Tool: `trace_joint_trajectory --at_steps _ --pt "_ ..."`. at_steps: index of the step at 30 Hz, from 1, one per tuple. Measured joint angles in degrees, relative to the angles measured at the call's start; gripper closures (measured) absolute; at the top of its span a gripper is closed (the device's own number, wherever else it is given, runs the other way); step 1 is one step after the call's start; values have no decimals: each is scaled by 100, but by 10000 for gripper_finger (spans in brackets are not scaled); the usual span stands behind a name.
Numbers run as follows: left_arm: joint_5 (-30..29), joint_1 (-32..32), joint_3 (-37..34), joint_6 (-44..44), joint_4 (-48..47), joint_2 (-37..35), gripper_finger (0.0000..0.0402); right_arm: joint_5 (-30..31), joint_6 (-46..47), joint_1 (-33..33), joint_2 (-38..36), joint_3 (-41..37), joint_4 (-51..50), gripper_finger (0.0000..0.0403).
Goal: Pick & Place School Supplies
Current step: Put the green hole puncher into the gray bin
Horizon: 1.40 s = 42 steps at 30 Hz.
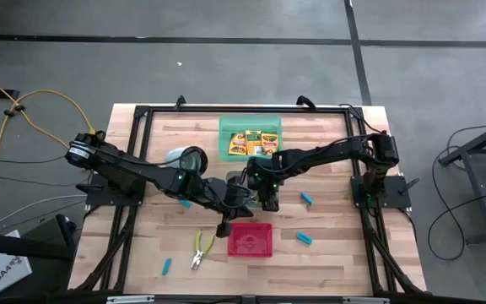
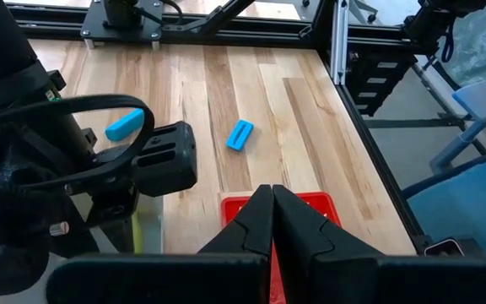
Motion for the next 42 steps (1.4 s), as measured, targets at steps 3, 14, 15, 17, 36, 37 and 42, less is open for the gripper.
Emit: trace_joint_trajectory --at_steps 3,14,15,17,36,37,42 --pt "0 0 0 0 -2 0 401 -262 4 -46 0 0 169 288" --pt "1 -48 -2 2 -2 0 401 -1004 312 -495 -146 -2 248 292" --pt "2 -48 -2 2 -3 0 401 -1030 313 -545 -216 0 300 292" --pt "2 -46 -2 2 -18 0 401 -1037 312 -633 -362 0 299 292" --pt "-2 -201 -7 -1722 -2244 0 401 -585 439 -823 -2630 0 -4 292" --pt "-2 -228 -7 -1885 -2352 2 401 -543 439 -814 -2729 0 -16 292" --pt "4 -393 -7 -3069 -2629 2 401 -518 439 -672 -2992 0 -7 292"
